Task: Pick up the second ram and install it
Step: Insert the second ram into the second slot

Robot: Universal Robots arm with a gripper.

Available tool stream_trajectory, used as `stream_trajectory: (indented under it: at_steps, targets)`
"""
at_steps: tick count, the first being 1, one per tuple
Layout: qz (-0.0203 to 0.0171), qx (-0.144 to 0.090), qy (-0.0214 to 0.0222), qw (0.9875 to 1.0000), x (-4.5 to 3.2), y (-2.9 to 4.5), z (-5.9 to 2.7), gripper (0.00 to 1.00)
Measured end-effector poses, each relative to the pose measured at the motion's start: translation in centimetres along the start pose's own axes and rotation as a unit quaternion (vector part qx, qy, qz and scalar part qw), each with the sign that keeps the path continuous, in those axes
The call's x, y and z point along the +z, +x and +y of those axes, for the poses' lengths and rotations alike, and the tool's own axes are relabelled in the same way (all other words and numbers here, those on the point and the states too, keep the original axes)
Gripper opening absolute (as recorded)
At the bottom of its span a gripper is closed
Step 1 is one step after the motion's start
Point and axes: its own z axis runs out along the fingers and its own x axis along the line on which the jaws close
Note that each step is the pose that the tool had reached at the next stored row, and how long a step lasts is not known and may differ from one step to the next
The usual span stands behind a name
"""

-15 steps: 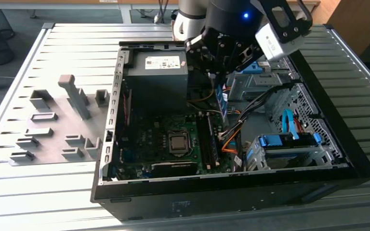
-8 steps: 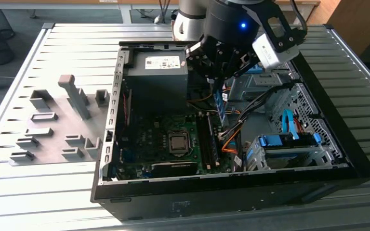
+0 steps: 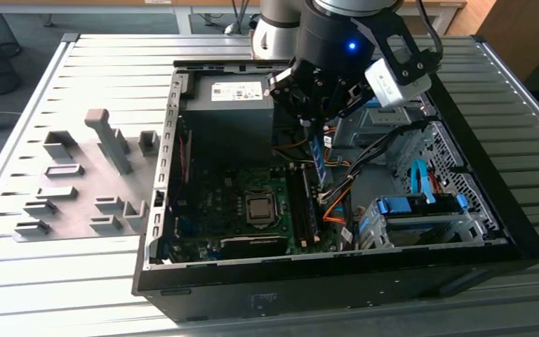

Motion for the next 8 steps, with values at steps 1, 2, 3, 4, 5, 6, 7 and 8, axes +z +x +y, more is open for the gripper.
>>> stream_trajectory:
  at_steps: [1, 2, 3, 4, 5, 6, 7, 8]
  targets:
    - [0.0000, 0.000, 0.0000, 1.0000, 0.00, 0.01, 0.00, 0.14]
    - [0.0000, 0.000, -0.0002, 1.0000, 0.02, 0.00, 0.00, 0.14]
    - [-0.0001, 0.000, -0.0007, 1.0000, 0.17, -0.07, 0.00, 0.14]
    - [-0.0001, 0.000, -0.0011, 1.0000, 0.35, -0.11, 0.01, 0.14]
    - [-0.0001, 0.000, -0.0013, 1.0000, 0.52, -0.12, 0.03, 0.14]
    - [-0.0001, 0.000, -0.0013, 1.0000, 0.70, -0.12, 0.03, 0.14]
    - [-0.0001, 0.000, -0.0013, 1.0000, 0.88, -0.13, 0.03, 0.14]
    - [-0.0001, 0.000, -0.0013, 1.0000, 1.06, -0.13, 0.03, 0.14]
